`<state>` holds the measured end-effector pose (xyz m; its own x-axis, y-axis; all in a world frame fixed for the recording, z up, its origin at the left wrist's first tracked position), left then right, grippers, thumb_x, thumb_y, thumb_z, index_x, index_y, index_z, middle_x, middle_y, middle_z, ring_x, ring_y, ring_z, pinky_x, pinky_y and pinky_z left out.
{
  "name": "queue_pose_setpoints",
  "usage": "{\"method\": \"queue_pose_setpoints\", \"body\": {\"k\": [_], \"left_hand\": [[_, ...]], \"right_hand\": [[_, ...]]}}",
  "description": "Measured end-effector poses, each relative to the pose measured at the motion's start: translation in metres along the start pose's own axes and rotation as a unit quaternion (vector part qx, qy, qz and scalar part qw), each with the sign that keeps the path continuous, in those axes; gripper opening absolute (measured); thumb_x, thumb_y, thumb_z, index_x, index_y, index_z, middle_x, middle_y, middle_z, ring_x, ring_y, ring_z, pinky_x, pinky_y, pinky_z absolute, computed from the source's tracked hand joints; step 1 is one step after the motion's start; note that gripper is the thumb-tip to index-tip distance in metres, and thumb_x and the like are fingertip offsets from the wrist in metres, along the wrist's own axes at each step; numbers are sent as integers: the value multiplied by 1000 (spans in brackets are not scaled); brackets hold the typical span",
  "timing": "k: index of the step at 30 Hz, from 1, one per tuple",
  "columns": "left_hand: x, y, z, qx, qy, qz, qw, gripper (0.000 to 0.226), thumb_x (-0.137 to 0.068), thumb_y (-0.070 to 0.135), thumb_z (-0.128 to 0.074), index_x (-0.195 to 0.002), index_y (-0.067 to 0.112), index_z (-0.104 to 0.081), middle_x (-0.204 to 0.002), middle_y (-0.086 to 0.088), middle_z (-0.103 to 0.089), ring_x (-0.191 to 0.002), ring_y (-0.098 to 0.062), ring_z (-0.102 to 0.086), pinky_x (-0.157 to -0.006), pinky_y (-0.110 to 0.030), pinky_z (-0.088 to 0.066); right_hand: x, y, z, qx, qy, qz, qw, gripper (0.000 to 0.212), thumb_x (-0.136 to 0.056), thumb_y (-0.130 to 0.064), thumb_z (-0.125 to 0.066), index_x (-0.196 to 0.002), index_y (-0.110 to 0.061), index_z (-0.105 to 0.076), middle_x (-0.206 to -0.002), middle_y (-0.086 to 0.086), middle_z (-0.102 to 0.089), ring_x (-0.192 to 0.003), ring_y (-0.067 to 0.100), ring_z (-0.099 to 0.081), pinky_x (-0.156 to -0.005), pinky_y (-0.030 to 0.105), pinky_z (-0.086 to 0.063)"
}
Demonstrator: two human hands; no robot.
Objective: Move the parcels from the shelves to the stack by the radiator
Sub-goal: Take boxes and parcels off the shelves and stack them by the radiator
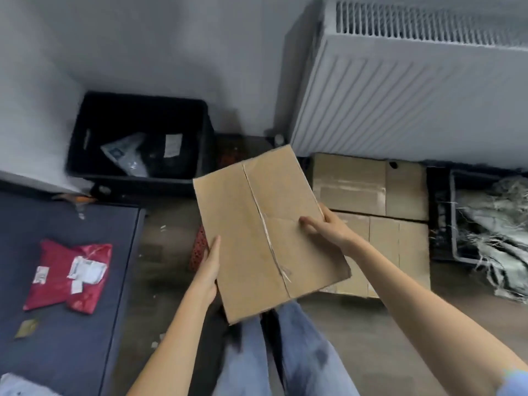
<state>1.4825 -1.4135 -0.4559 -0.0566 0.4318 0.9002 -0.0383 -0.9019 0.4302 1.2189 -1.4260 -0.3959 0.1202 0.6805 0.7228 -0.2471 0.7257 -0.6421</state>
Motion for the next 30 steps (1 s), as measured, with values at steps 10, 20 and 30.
{"method": "queue_pose_setpoints", "body": {"k": [10,20,30], "left_hand": [[-269,-162,-55,254,76,154,952,76,-87,73,-18,-147,26,-25,-148,5,-32,-137,-22,-33,-111,-48,-28],[-360,-168,-71,259,110,158,947,72,-91,45,-52,-148,25,-14,-143,-4,-39,-127,-37,-44,-96,-53,-42],[-386,-105,-11,43,140,10,989,80,-80,1,-68,-143,29,-27,-138,-4,-49,-121,-28,-52,-90,-39,-50]], "right_hand": [[-312,99,-97,342,-90,68,933,62,-91,-20,-54,-145,-15,-25,-144,10,-43,-129,27,-44,-101,33,-36],[-289,264,-84,51,247,-94,963,74,-84,-9,-55,-147,-5,-17,-148,20,-26,-138,32,-24,-115,33,-19],[-273,323,-137,-341,191,-298,871,69,-85,-8,-55,-142,-16,-16,-130,9,-48,-112,31,-56,-101,47,-46]]}}
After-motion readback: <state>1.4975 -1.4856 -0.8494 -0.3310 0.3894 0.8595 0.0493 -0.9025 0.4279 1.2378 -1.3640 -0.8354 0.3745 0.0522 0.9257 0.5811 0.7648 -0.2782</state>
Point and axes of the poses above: each hand's wrist, its own x-axis away from the middle knuckle, its own z-axis out of the back of the hand, y = z × x, the point moved 8 cm from there along -x, towards the middle knuckle
